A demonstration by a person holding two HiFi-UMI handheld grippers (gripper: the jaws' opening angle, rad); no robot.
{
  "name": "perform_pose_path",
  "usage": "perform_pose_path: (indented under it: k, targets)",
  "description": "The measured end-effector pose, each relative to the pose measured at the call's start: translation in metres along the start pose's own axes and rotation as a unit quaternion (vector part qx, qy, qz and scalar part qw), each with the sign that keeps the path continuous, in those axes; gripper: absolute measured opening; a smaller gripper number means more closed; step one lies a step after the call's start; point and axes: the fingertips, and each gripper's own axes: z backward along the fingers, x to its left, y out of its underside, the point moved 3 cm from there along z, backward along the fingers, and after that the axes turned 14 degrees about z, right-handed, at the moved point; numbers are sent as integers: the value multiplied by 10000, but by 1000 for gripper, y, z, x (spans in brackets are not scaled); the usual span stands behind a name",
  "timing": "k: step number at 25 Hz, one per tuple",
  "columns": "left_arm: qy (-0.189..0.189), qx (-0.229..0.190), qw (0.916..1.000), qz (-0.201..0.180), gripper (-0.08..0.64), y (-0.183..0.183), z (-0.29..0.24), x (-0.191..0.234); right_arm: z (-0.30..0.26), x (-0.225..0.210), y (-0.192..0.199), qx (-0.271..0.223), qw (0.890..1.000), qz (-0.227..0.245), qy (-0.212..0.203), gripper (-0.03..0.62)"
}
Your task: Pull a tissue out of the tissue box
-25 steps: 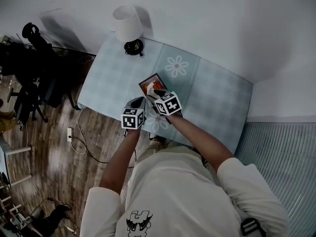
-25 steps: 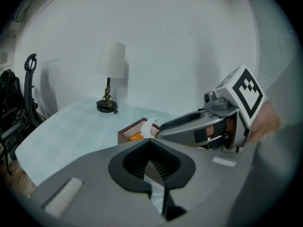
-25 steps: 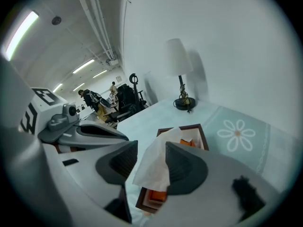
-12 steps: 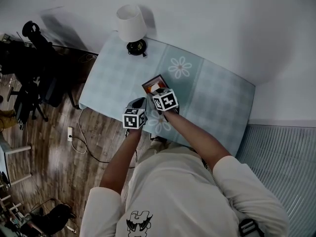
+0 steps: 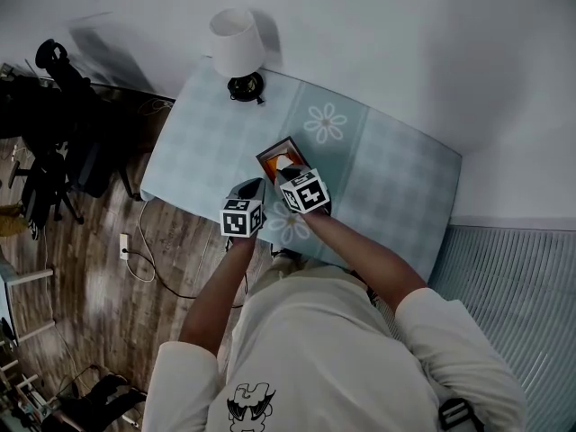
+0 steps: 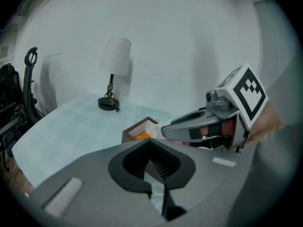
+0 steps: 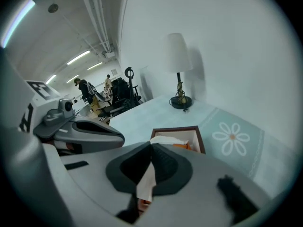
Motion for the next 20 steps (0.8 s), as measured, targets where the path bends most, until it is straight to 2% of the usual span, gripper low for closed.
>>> perform_pose_path:
  k: [5,9,20]
  targets:
    - [76,-127,9999,-58,6,0,7,-7,20,12,-1,-173,9983,549,49,15]
    - [145,-342,9993,-7,6,-6,22,-17,43,22,-2,-344,9965,762,24,15]
    - [679,-871,9939,46,6,-12,72,-71,119,50,-12,-1054,9922,664,-54,15]
